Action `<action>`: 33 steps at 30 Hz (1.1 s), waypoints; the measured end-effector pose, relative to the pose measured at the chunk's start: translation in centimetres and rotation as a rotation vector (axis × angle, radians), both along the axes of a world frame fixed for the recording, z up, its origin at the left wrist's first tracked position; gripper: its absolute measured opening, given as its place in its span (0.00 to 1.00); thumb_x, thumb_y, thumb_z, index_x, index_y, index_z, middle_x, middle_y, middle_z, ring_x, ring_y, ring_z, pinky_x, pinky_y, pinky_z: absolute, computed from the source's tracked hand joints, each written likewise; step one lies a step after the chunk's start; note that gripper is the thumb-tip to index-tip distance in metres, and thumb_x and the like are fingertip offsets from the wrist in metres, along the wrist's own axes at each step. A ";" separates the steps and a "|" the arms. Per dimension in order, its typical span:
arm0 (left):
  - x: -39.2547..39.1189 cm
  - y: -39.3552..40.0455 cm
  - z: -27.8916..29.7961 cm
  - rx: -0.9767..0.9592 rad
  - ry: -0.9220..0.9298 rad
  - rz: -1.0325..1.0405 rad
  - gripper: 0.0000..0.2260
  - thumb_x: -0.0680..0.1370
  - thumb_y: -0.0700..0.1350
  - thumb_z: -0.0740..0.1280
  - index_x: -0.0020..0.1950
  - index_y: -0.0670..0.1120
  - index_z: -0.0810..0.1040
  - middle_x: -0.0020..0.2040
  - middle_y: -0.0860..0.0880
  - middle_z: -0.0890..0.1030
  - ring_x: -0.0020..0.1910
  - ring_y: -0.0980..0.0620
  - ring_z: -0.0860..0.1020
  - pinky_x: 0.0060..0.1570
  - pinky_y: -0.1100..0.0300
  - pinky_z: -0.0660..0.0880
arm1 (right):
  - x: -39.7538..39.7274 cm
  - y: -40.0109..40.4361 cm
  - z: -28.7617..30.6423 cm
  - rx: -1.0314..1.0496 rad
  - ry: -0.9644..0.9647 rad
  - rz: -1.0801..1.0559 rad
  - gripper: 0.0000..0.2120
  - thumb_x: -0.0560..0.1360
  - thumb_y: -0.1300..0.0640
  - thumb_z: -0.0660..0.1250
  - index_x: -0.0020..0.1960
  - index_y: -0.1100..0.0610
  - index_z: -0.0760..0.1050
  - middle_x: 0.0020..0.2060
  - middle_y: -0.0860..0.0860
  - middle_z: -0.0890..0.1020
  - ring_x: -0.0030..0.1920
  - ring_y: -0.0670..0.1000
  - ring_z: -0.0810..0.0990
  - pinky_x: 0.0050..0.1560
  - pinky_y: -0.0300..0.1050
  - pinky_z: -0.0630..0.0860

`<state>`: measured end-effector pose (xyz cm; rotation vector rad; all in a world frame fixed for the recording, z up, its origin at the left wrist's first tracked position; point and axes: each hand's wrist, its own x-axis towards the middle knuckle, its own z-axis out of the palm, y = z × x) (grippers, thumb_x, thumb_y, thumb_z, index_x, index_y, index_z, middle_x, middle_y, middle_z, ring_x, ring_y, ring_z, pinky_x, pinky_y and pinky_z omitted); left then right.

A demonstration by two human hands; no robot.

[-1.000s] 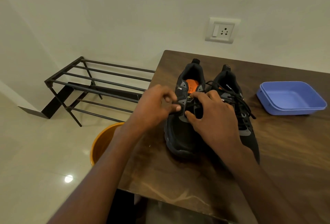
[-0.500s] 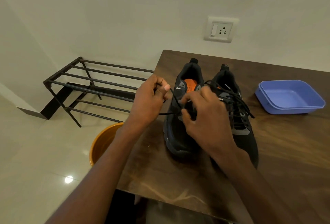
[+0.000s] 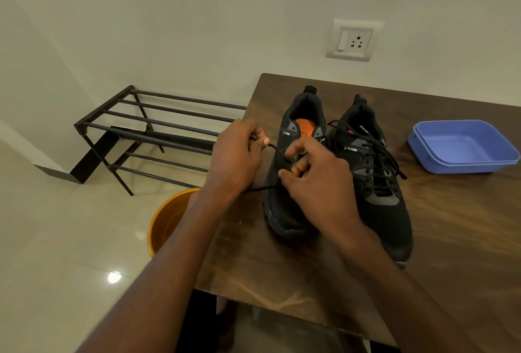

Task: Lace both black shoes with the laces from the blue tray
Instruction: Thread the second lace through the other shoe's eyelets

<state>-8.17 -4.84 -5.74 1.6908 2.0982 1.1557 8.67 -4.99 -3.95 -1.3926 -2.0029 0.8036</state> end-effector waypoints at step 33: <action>2.1 -3.0 5.3 -0.226 0.064 -0.415 0.17 0.75 0.69 0.64 0.54 0.60 0.82 0.55 0.63 0.77 0.59 0.62 0.74 0.64 0.44 0.73 | 9.5 2.3 5.8 -0.099 -0.065 0.175 0.15 0.79 0.44 0.69 0.38 0.50 0.84 0.25 0.46 0.79 0.25 0.45 0.73 0.28 0.38 0.71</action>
